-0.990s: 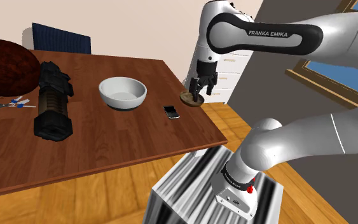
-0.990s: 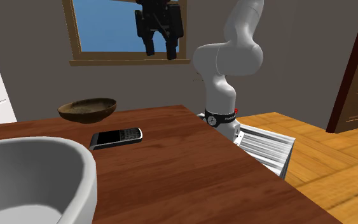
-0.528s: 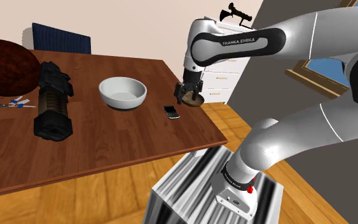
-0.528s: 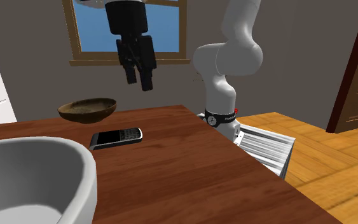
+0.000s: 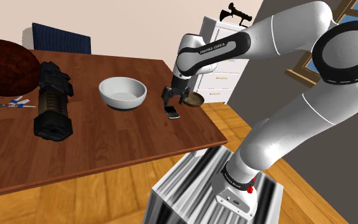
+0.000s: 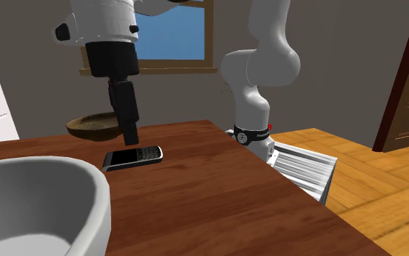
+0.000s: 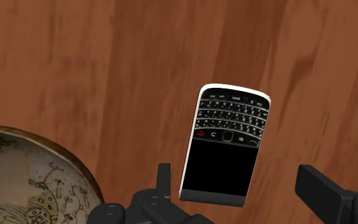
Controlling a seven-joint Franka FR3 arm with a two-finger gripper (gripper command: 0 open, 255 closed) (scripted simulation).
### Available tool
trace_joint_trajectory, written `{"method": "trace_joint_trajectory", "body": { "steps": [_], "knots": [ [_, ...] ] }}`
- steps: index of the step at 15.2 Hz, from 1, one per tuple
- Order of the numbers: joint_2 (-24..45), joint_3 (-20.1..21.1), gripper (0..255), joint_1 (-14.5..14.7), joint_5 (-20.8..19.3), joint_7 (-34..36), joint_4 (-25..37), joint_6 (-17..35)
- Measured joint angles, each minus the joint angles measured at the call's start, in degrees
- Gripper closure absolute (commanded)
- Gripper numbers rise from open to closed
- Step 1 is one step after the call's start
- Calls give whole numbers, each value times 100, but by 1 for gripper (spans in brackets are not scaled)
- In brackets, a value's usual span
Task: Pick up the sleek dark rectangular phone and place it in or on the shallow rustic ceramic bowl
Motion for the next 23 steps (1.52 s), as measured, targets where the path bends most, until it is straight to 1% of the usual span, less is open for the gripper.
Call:
{"method": "trace_joint_trajectory", "body": {
  "steps": [4, 7, 13, 14, 23],
  "knots": [
    [279, 2, 0, 25, 69, -10, -133, 445],
    [426, 3, 0, 37, 99, -30, -225, 686],
    [487, -4, 0, 36, 106, -46, -229, 754],
    [487, -4, 255, 36, 106, -46, -229, 754],
    [475, -1, 255, 37, 104, -33, -225, 752]
  ]
}}
